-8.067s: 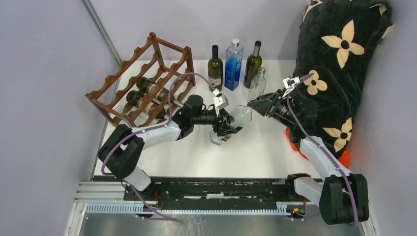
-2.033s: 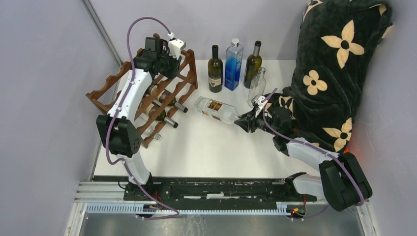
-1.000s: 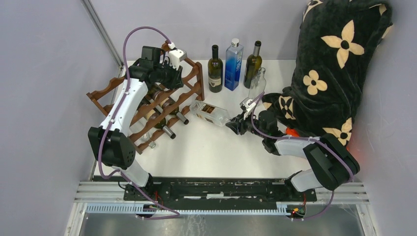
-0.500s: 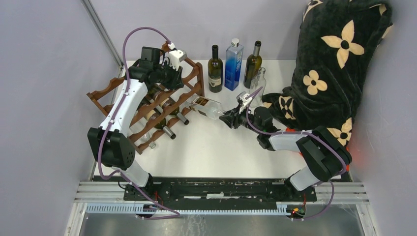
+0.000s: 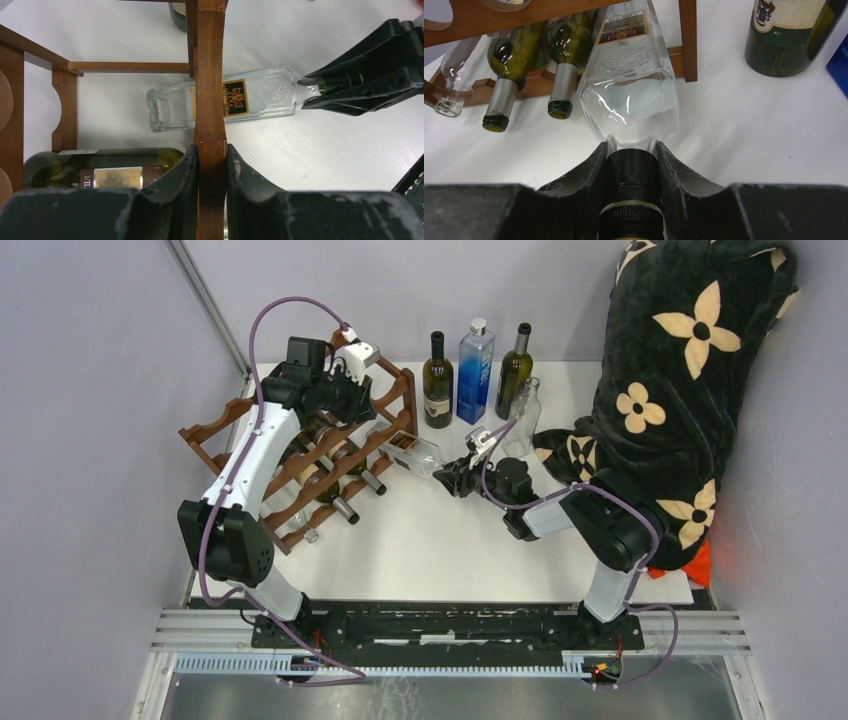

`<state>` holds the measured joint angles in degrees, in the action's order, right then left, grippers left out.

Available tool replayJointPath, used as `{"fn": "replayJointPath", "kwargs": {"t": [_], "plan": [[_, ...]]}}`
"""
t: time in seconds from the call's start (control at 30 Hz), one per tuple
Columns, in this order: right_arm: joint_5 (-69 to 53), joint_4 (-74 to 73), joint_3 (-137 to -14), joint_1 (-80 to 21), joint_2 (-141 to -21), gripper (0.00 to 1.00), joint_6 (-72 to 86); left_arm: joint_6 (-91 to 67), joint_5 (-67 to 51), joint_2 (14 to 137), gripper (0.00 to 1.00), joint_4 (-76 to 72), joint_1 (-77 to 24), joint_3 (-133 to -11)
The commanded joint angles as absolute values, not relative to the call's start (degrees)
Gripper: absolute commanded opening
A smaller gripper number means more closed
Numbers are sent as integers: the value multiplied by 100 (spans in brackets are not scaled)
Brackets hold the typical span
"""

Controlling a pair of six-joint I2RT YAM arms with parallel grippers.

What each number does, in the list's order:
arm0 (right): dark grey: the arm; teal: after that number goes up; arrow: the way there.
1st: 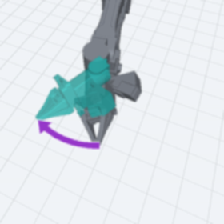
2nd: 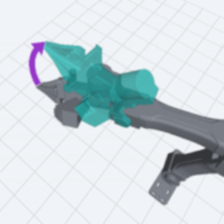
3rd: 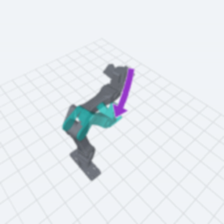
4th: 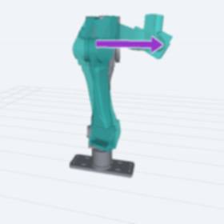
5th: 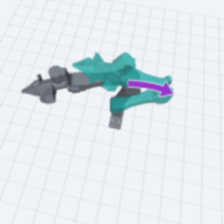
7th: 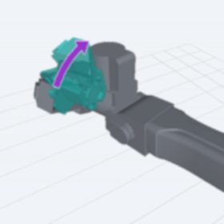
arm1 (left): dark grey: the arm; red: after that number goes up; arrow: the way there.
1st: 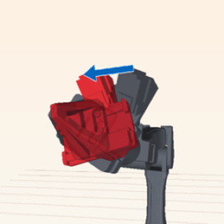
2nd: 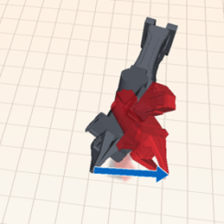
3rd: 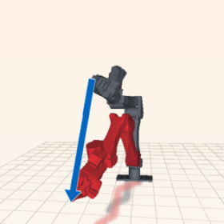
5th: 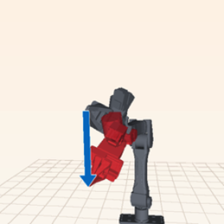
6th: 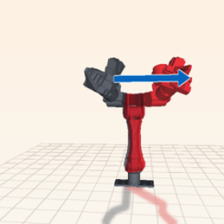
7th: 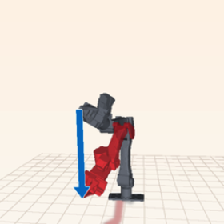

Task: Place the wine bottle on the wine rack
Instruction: Place the wine bottle in the wine rack.

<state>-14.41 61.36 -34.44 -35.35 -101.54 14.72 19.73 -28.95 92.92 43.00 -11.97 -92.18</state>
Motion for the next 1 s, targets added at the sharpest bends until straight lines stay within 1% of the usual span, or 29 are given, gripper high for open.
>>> {"fn": "replayJointPath", "kwargs": {"t": [0.0, 0.2, 0.47, 0.97], "plan": [[-1294, 8626, -4111, -3636, -10426, 0, 1448, 1655, -3841, 8943, 16, 3886, -1283, -9156], [-1283, 9354, -4681, -3686, -11241, 0, 1376, 1646, -3838, 8978, 16, 3762, -1283, -9062], [-1077, 9589, -5551, -3744, -12164, 0, 1547, 1565, -3919, 9094, 15, 3647, -1283, -9009], [-846, 9843, -6609, -3913, -13019, 0, 1647, 1393, -4033, 9277, 15, 3522, -1286, -8966]]}}
